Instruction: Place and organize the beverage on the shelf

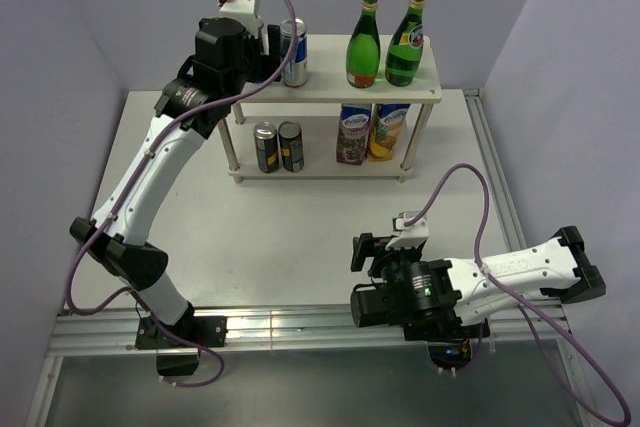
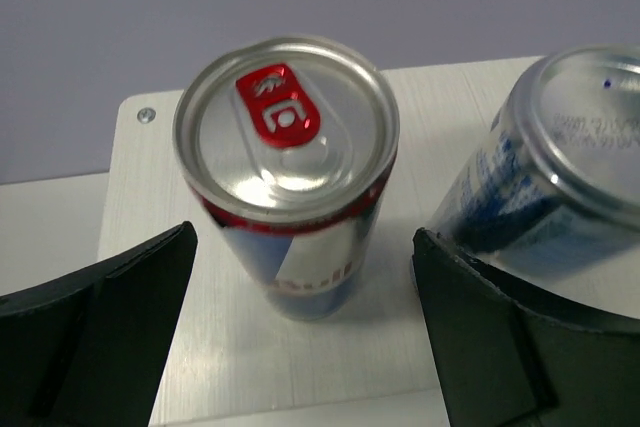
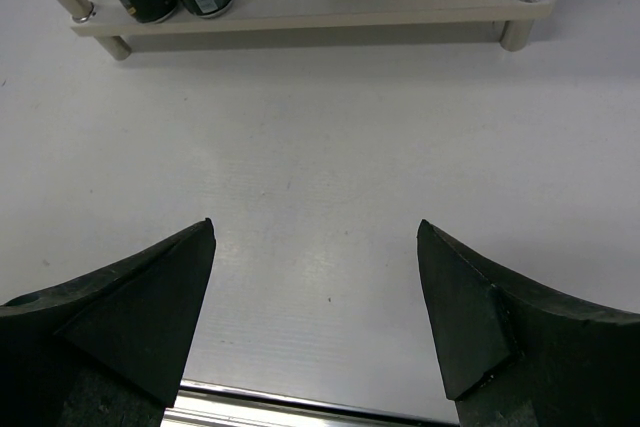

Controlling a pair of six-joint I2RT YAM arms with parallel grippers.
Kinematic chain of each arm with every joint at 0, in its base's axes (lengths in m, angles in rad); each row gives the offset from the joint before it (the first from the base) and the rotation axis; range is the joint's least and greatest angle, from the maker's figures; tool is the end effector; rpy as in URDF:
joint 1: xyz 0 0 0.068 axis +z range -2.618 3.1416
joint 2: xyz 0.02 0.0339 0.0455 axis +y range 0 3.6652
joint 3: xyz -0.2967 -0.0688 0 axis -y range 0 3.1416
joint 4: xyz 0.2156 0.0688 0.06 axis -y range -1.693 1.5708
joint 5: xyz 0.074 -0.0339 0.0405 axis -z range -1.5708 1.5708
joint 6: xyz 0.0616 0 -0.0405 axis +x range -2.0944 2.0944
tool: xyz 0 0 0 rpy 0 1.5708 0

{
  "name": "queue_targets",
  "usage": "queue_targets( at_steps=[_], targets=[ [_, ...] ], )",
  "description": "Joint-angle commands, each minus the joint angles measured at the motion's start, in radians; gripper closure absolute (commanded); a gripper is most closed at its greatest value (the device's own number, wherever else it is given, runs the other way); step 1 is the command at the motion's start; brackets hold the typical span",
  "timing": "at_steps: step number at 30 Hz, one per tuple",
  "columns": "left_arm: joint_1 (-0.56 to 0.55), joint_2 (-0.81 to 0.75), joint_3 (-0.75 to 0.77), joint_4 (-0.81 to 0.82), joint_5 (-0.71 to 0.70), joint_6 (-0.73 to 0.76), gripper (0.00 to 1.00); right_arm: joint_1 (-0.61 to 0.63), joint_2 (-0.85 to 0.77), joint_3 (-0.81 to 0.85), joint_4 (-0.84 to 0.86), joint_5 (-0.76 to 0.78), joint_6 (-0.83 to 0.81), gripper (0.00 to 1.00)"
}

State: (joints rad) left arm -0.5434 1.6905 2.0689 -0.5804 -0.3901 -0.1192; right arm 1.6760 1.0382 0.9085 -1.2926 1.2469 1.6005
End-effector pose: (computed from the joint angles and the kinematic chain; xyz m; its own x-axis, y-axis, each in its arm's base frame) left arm 0.3219 -0.1671 0.5172 -0.1895 -0.0140 -0.9818 0.1378 0.9896 -0.0407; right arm 0.0471 0.1103 0.3081 -0.3342 0.1352 -0.9328 -0.0940 0.9799 0.1757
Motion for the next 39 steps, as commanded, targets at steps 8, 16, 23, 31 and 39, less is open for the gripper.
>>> queue_targets(
  at_steps=[8, 16, 23, 31, 39],
  targets=[
    [0.003, -0.300, -0.277, 0.042, 0.056, -0.085, 0.01, 0.005, 0.036, -0.002, 0.010, 0.029, 0.056, 0.11],
    [0.000, -0.696, -0.725, 0.039, 0.140, -0.262, 0.01, -0.005, 0.056, 0.215, 0.166, 0.008, -0.246, 0.04],
    [0.002, -0.882, -0.684, -0.093, 0.088, -0.294, 0.01, -0.088, -0.105, 0.529, 0.671, -0.155, -1.200, 0.00],
    [0.002, -0.902, -0.487, -0.147, 0.134, -0.244, 0.01, -0.088, -0.118, 0.719, 0.742, 0.028, -1.504, 0.00],
    [0.000, -0.925, -0.592, -0.041, 0.149, -0.214, 0.01, -0.088, -0.176, 0.719, 0.610, 0.060, -1.390, 0.00]
  ],
)
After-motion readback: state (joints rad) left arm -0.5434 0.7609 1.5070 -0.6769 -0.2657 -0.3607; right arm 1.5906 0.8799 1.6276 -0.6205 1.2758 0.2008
